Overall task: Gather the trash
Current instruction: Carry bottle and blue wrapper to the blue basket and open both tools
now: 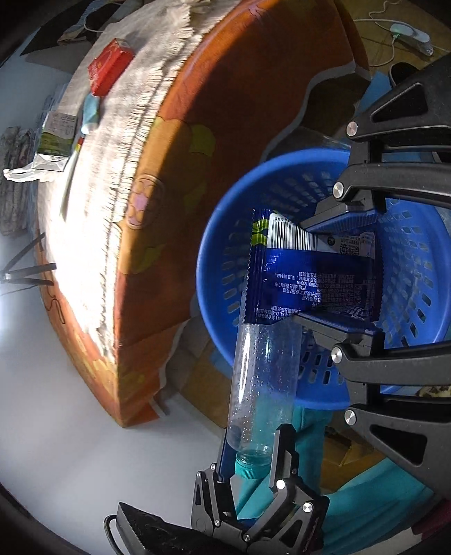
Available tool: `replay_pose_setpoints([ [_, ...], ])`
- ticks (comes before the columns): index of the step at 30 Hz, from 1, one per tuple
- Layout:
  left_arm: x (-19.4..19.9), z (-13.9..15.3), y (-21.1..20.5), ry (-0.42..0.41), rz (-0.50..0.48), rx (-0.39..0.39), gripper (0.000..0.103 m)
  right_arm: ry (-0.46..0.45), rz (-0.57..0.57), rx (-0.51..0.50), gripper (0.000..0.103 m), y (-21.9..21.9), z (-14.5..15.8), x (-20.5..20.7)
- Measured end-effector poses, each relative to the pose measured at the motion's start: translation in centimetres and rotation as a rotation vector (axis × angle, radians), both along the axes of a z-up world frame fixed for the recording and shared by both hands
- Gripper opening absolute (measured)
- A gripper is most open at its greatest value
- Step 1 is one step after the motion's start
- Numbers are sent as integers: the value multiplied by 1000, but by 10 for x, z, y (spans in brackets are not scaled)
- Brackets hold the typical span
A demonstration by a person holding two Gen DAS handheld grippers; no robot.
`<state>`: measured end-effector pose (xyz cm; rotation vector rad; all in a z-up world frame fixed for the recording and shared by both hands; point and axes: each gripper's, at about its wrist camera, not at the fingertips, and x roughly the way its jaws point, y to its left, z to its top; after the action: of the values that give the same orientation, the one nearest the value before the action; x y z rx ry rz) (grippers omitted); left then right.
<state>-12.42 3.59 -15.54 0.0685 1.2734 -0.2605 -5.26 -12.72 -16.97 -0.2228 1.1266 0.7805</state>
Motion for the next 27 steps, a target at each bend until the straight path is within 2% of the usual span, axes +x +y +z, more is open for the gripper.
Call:
replay_pose_setpoints([
  [17,2,-10,-7,32,-15,50,61,37,-6,-25,51,5,-13,3],
  [20,2,-11,-7,37,-13,54,61,31,-14,-23,58,6,-11,4],
  [24,2,-11,-7,33,-10,53,61,17,-21,-23,60,6,-6,3],
  [27,1,-11,-6,29,-6,50,61,3,-36,-26,67,5,-2,4],
])
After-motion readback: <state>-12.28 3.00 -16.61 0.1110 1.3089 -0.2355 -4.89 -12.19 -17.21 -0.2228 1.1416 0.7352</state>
